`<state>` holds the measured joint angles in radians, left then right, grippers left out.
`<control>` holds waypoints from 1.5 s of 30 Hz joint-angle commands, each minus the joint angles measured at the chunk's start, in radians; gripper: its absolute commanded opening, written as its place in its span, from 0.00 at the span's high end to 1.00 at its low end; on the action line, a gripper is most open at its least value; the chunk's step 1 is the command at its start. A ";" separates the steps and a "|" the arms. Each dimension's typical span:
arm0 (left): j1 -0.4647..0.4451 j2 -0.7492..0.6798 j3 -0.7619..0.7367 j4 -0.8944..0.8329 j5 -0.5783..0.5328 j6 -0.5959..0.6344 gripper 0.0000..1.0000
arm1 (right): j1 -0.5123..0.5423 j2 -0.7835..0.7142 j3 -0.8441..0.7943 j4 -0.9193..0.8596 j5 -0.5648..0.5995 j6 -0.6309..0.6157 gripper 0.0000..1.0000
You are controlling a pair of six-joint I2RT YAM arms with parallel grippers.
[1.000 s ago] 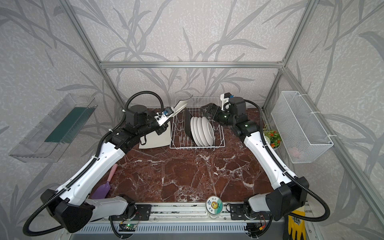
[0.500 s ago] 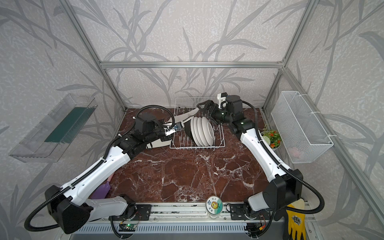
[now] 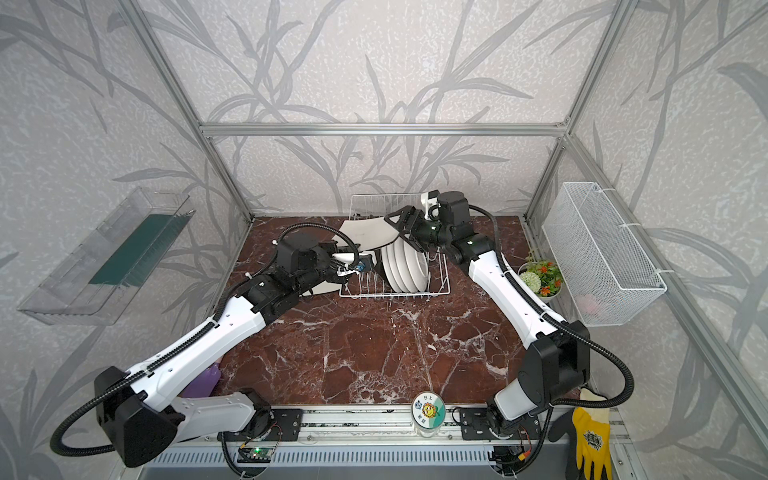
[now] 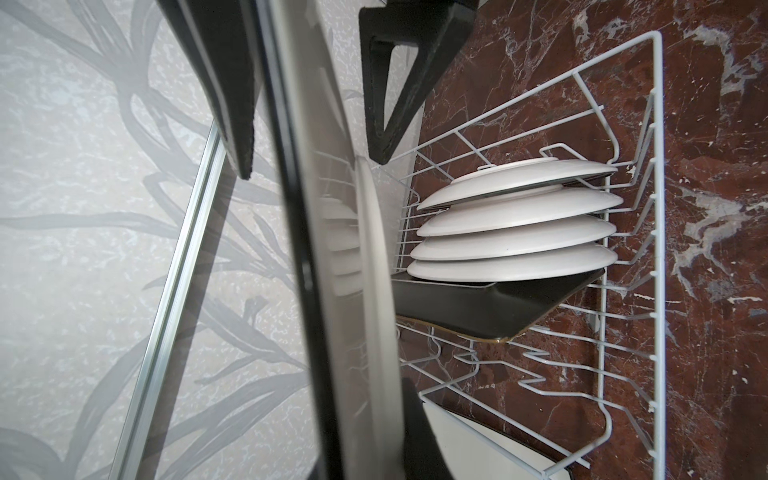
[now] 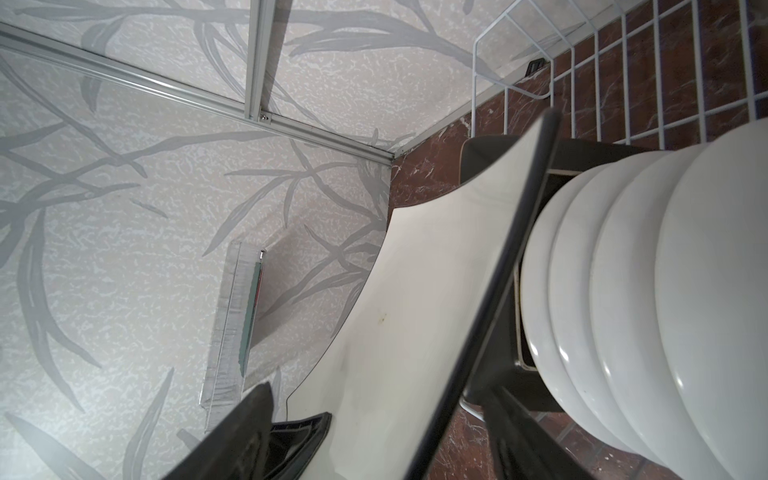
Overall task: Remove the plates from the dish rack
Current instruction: 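Raise the plate above the rack and grasp its opposite edge with the right gripper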
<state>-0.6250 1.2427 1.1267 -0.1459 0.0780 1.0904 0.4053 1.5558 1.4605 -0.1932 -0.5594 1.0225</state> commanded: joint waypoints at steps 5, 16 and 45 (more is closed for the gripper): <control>-0.018 -0.068 -0.003 0.260 -0.033 0.115 1.00 | 0.015 0.025 0.037 -0.003 -0.039 0.019 0.33; -0.025 -0.067 -0.051 0.361 -0.064 0.148 1.00 | 0.023 0.042 0.020 0.000 -0.079 0.047 0.43; -0.026 -0.027 -0.120 0.498 -0.121 0.113 0.61 | 0.018 0.052 -0.064 0.237 -0.144 0.194 1.00</control>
<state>-0.6518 1.2472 0.9691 0.1551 -0.0517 1.2423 0.4187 1.6176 1.4265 -0.1219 -0.6407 1.2186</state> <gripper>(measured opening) 0.359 0.169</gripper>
